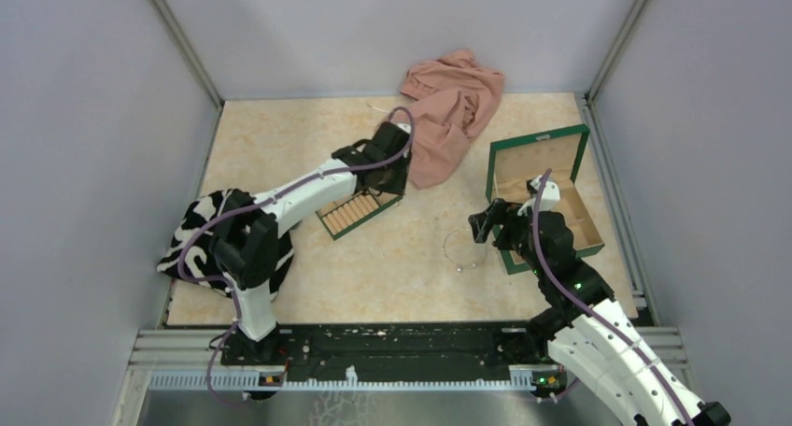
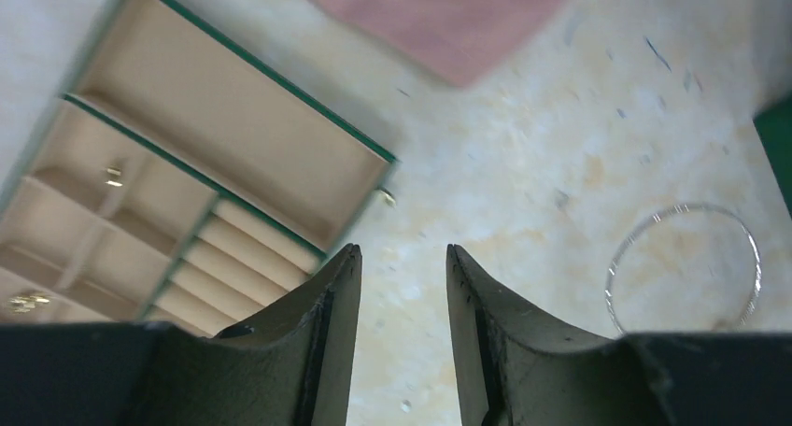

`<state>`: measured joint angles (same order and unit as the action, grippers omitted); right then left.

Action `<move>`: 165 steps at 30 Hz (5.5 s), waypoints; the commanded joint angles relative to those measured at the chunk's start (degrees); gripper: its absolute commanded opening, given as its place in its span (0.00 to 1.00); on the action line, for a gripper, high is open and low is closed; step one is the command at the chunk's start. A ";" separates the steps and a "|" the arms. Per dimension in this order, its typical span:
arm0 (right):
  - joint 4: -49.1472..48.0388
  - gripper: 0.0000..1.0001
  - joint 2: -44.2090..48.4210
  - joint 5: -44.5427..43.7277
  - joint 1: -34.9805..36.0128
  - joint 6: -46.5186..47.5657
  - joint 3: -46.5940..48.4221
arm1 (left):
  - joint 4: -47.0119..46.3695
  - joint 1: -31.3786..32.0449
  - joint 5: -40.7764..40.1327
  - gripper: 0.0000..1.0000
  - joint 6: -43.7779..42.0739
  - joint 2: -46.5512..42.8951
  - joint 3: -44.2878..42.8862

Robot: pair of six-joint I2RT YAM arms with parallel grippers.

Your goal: Organize the mixed jewelry

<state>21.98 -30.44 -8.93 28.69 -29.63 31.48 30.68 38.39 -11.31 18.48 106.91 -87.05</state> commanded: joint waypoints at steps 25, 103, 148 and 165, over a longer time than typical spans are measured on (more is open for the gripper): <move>-1.97 0.86 -0.11 0.80 -0.47 0.34 1.47 | -1.11 6.35 -9.26 0.41 19.23 14.26 1.22; -3.83 0.86 -1.35 1.53 -0.47 -0.28 1.19 | -1.03 11.51 -25.67 0.00 0.88 11.82 0.72; -1.82 0.85 -5.17 2.59 -0.47 -0.70 5.91 | -4.89 -8.73 -16.73 0.13 -0.31 13.05 -0.29; 11.77 0.89 -6.02 -11.31 -0.47 11.87 13.78 | -2.62 -4.77 -12.51 0.45 -1.37 -0.25 1.66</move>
<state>29.04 -36.23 -13.32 28.69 -23.29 41.47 29.56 30.81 -26.13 18.37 115.28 -87.20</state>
